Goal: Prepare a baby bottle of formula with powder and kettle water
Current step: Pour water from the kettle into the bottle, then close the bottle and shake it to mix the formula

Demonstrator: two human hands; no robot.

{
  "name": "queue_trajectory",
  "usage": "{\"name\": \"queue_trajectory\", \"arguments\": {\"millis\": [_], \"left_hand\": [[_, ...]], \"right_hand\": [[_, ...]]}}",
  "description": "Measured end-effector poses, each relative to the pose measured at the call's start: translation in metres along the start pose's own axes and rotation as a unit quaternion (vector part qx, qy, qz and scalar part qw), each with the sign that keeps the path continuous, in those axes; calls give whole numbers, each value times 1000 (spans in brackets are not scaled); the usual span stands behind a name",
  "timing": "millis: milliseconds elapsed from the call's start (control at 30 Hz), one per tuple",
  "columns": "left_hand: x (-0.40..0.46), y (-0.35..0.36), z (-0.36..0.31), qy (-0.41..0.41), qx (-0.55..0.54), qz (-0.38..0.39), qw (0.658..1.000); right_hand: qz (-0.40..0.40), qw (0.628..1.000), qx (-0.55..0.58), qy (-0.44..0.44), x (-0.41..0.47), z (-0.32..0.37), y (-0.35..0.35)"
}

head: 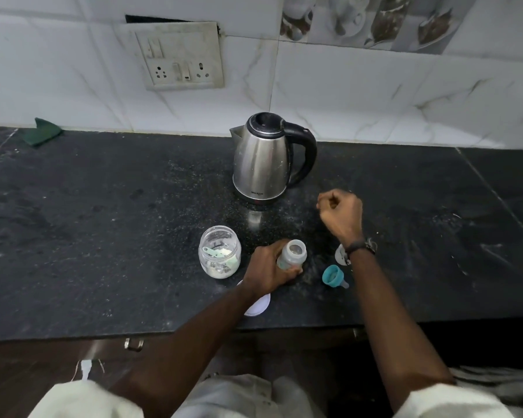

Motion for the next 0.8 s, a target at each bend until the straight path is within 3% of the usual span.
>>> {"name": "queue_trajectory", "arguments": {"millis": [200,400,600,800], "left_hand": [[0,1,2,-9,-9,0,1000],[-1,2,0,3,-17,5,1000],[0,2,0,5,-23,9,1000],[0,1,-1,16,-18,8,1000]], "right_hand": [[84,990,-111,19,-64,-5,-10],[178,927,-329,32,-100,-19,-13],[205,896,-389,55,-117,-34,-10],[200,909,-361,63,-120,-32,-5]]}}
Point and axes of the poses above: each hand's wrist, its own x-axis towards the middle knuckle, its own y-axis out of the palm, z = x × y, the point moved 9 cm from there along x, towards the middle knuckle, and after that the axes turned 10 degrees about x, right-handed, at the moved point
